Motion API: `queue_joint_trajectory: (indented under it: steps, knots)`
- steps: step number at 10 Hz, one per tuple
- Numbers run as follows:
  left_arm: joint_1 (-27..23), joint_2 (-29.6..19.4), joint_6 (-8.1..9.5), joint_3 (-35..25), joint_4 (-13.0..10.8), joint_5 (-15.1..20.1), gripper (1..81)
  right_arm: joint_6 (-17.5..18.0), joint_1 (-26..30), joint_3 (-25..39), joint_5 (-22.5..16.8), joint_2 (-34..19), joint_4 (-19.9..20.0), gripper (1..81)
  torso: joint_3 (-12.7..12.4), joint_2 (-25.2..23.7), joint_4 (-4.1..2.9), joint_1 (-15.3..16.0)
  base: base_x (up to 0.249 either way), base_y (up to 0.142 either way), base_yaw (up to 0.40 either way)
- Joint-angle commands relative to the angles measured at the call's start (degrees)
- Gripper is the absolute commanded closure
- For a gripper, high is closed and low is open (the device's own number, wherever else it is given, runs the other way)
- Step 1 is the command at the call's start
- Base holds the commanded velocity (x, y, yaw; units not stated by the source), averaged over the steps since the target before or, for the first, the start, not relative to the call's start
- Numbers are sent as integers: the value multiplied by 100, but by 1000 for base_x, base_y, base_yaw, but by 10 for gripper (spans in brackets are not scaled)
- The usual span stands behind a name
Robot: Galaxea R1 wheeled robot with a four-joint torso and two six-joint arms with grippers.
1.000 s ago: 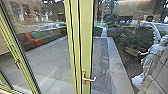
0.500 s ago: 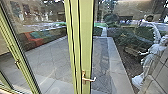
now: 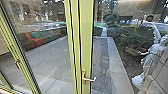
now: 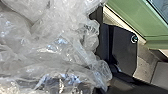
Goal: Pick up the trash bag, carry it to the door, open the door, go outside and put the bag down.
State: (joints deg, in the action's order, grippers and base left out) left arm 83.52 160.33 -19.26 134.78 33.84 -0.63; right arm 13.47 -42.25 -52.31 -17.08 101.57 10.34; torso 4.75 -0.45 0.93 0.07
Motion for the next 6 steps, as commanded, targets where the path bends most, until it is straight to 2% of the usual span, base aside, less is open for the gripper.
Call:
queue_joint_trajectory:
  steps: [1,3,4,5,6]
  knots:
    - [-243,-53,1,-74,17,424,811,1588,1390,565,-1386,-380,-840,10,0,0,0,0,0,0,0]
    - [-243,-45,2,-74,17,424,811,3278,1626,907,-1824,-109,-2171,10,0,0,0,0,0,0,0]
    - [-243,-53,10,-74,17,424,811,3951,1653,986,-1947,82,-2714,10,0,0,0,0,0,0,0]
    - [-243,-62,10,-74,17,424,811,4278,1706,961,-1957,217,-2932,10,2,0,0,0,0,0,0]
    - [-243,-71,10,-74,26,424,811,4392,1855,917,-1966,358,-2941,10,2,0,0,0,0,0,0]
